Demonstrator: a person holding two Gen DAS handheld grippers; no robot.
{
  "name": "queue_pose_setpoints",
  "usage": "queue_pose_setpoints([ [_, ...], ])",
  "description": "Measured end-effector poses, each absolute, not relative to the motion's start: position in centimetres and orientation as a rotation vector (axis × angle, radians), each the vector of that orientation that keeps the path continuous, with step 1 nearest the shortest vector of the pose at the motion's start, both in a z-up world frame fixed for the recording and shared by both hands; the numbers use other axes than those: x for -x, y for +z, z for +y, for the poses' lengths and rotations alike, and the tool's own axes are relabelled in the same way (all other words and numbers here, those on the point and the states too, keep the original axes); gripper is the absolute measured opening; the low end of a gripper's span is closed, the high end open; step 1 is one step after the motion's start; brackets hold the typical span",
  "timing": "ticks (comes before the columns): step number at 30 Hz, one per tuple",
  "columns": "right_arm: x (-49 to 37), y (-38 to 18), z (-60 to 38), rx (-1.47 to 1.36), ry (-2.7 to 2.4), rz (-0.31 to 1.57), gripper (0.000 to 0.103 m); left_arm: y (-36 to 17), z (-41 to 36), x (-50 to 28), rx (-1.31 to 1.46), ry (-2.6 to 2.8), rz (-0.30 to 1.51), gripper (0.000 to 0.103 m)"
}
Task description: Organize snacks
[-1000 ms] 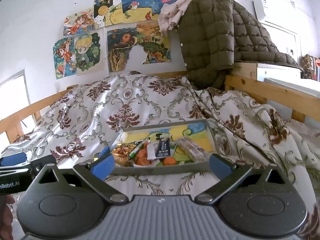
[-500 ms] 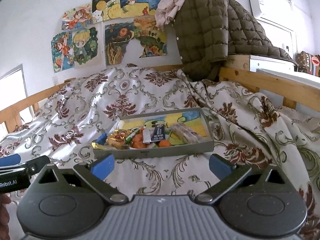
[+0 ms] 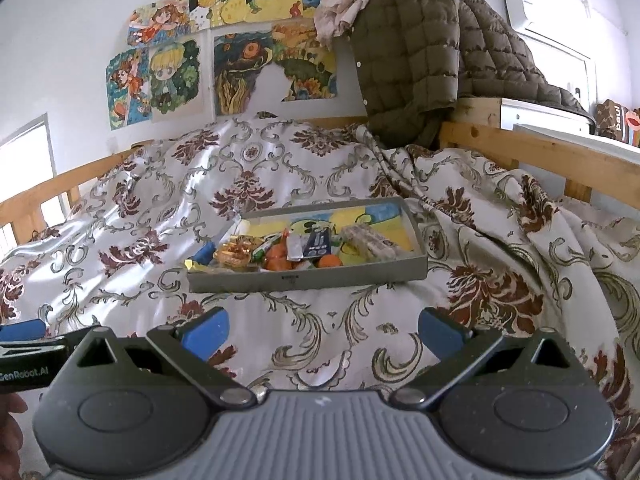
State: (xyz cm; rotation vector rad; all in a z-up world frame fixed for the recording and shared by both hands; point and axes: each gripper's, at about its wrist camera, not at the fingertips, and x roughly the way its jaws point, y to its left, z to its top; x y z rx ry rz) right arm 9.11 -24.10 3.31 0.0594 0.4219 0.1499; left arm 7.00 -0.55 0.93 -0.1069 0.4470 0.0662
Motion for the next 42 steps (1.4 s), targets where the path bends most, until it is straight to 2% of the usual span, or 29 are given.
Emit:
queue_pose_setpoints([
  [14, -8.8, 0.9, -24.4, -0.067, 0.159, 0.455, 0.103, -0.7, -0.4, -6.1, 0.119, 0.104, 0.509, 0.102],
  [26, -7.9, -1.1, -24.9, -0.069, 0.164, 0.473, 0.103, -0.9, -1.2, -5.3, 0.099, 0.108, 0.451, 0.102],
  [42, -7.8, -1.4, -24.1, -0.039, 0.188, 0.459, 0.103, -1.4, -1.4, -5.3, 0.090, 0.092, 0.472, 0.102],
])
